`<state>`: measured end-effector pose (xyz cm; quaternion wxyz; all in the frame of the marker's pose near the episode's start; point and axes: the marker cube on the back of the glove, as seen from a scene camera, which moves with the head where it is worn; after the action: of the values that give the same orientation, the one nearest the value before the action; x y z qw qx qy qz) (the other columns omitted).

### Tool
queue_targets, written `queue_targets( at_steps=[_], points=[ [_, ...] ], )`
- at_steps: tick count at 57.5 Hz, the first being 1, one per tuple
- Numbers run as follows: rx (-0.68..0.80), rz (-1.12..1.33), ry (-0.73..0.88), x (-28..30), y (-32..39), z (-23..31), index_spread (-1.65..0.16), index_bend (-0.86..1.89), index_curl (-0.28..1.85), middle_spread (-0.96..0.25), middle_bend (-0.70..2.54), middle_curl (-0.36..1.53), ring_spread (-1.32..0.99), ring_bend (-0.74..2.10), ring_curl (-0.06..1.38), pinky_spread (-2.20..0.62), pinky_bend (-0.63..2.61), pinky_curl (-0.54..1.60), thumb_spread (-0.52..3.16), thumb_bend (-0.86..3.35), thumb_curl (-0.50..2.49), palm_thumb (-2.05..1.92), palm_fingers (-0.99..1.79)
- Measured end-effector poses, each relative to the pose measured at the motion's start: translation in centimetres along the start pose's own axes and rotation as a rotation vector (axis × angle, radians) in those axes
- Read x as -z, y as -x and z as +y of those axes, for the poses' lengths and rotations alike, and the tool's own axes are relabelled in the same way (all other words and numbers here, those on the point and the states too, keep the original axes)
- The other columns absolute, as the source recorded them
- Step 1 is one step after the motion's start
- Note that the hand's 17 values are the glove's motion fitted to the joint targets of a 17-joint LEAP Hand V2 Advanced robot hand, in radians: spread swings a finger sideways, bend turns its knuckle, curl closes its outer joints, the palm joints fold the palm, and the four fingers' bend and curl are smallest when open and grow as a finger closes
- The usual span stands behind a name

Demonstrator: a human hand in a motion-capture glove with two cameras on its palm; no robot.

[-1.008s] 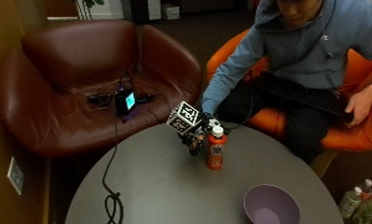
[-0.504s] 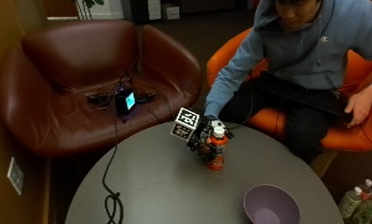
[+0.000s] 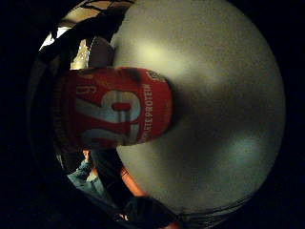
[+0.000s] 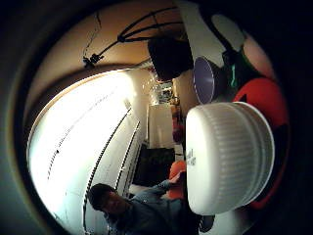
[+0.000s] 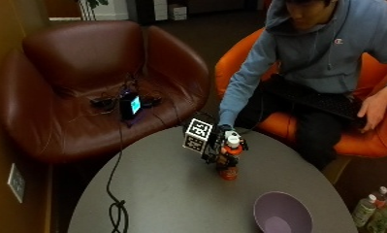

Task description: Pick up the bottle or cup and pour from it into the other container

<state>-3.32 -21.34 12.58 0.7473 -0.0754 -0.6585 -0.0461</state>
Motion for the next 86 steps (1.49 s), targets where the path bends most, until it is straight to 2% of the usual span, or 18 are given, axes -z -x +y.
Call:
queue_targets(
  at_steps=[12,20,30,36,46,58,66,79,86],
  points=[
    [-0.045,-0.005,-0.054,-1.0,0.3,0.3,-0.24,0.12,0.35,-0.12,0.30,0.46,-0.22,0.37,0.40,-0.15,0.23,0.34,0.29,-0.03,0.65,1.07,1.07],
    [-0.040,0.040,-0.073,-1.2,3.8,-0.8,-0.24,0.12,0.34,-0.12,0.29,0.47,-0.22,0.37,0.41,-0.17,0.24,0.35,0.25,-0.04,0.68,1.06,1.08],
    [-0.054,0.261,-0.043,-1.5,7.5,-0.1,-0.24,0.12,0.33,-0.12,0.30,0.48,-0.22,0.37,0.42,-0.19,0.28,0.37,0.20,-0.04,0.70,1.06,1.11],
    [-0.072,0.488,0.015,-2.2,10.5,-1.2,-0.23,0.13,0.34,-0.12,0.30,0.49,-0.22,0.38,0.43,-0.20,0.28,0.37,0.19,-0.04,0.70,1.05,1.12],
    [-0.213,0.780,0.120,-4.0,13.9,-2.9,-0.23,0.13,0.34,-0.12,0.31,0.50,-0.21,0.39,0.44,-0.21,0.29,0.38,0.16,-0.04,0.71,1.05,1.12],
    [-0.451,1.185,0.204,-5.5,16.1,-6.7,-0.22,0.14,0.35,-0.12,0.31,0.51,-0.21,0.39,0.45,-0.22,0.29,0.38,0.15,-0.04,0.73,1.04,1.13],
    [-0.535,1.506,0.234,-6.5,17.2,-11.2,-0.22,0.13,0.35,-0.12,0.31,0.51,-0.21,0.39,0.45,-0.22,0.30,0.38,0.15,-0.04,0.73,1.03,1.13],
    [-0.732,1.764,0.361,-12.2,16.6,-13.2,-0.21,0.13,0.35,-0.12,0.32,0.51,-0.21,0.40,0.46,-0.23,0.33,0.39,0.16,-0.04,0.73,1.01,1.15],
    [-0.771,1.866,0.388,-13.9,15.9,-14.7,-0.21,0.12,0.35,-0.12,0.32,0.51,-0.21,0.41,0.46,-0.24,0.36,0.40,0.17,-0.04,0.73,0.99,1.17]
  ],
)
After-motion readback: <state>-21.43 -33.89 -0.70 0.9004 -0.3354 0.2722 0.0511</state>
